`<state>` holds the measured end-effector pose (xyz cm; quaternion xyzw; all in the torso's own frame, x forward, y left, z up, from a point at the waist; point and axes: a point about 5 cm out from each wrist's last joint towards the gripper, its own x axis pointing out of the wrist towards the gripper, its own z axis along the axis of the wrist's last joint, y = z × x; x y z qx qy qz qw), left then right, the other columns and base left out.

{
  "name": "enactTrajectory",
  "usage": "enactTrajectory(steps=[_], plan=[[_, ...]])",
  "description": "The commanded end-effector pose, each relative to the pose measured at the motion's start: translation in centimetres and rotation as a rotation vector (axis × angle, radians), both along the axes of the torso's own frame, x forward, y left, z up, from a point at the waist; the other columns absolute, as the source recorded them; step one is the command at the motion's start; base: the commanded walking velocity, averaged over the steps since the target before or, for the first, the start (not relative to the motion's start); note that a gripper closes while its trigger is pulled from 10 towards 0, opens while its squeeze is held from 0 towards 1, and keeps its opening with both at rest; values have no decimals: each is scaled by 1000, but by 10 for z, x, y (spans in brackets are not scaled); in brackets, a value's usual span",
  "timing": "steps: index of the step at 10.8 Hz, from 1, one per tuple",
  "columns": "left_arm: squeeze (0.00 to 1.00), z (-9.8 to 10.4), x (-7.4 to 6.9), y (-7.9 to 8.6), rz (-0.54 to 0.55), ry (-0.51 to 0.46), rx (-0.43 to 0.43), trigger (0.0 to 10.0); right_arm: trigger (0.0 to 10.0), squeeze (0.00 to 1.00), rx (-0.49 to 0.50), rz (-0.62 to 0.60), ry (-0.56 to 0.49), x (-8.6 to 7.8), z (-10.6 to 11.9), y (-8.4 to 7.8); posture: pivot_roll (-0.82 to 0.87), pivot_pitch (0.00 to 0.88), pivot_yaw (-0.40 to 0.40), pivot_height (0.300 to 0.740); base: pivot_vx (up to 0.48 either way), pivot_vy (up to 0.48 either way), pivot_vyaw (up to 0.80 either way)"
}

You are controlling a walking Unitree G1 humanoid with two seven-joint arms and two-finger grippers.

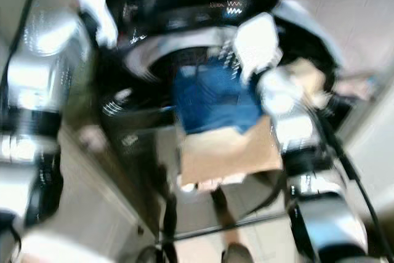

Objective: Clothes washing

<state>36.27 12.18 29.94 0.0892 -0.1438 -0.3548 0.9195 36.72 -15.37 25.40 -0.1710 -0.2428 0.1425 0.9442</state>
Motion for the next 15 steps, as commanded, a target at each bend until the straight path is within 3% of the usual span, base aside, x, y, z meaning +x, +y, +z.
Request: enactTrajectory(steps=[1,2,3,4,5,6,7,8,9,10,12,13,15], plan=[[0,-13,-10,5,40,29,29,10000,10000,0,110,40,-52,-8,11,-10,-84,0,90,740,0,0,0],[0,-25,-18,0,44,51,6,10000,10000,0,187,100,-45,-16,12,-14,-84,0,90,740,0,0,0],[0,-42,-29,-9,76,30,-74,10000,10000,0,208,219,32,-43,-2,-24,-125,0,113,740,0,0,0],[0,-56,-43,-19,85,42,-153,10000,10000,0,216,255,99,-72,-22,-40,-153,0,125,740,0,0,0],[0,-57,-48,-24,88,37,-183,10000,10000,0,223,254,113,-83,-28,-47,-163,0,129,740,0,0,0],[0,-60,-60,-34,61,3,-188,10000,10000,0,194,218,157,-108,-44,-56,-196,0,145,740,0,0,0],[0,-67,-69,-43,32,-6,-165,10000,10000,0,184,235,247,-132,-60,-53,-207,0,152,740,0,0,0],[0,-66,-72,-47,5,-19,-156,10000,10000,0,198,259,364,-142,-86,-50,-209,0,165,740,0,0,0],[0,-64,-74,-49,-10,-29,-149,10000,10000,0,212,249,408,-142,-99,-50,-202,0,167,740,0,0,0],[0,-60,-78,-46,-34,-53,-95,10000,10000,0,206,204,496,-135,-131,-45,-184,0,168,740,0,0,0],[0,-60,-75,-35,16,-65,-82,10000,10000,0,178,158,566,-112,-161,-37,-132,0,151,740,0,0,0],[0,-54,-77,-36,26,-84,-93,10000,10000,0,138,129,559,-92,-168,-32,-107,0,143,740,0,0,0],[0,-52,-80,-35,31,-94,-92,10000,10000,0,47,106,540,-68,-172,-25,-76,0,130,740,0,0,0]])
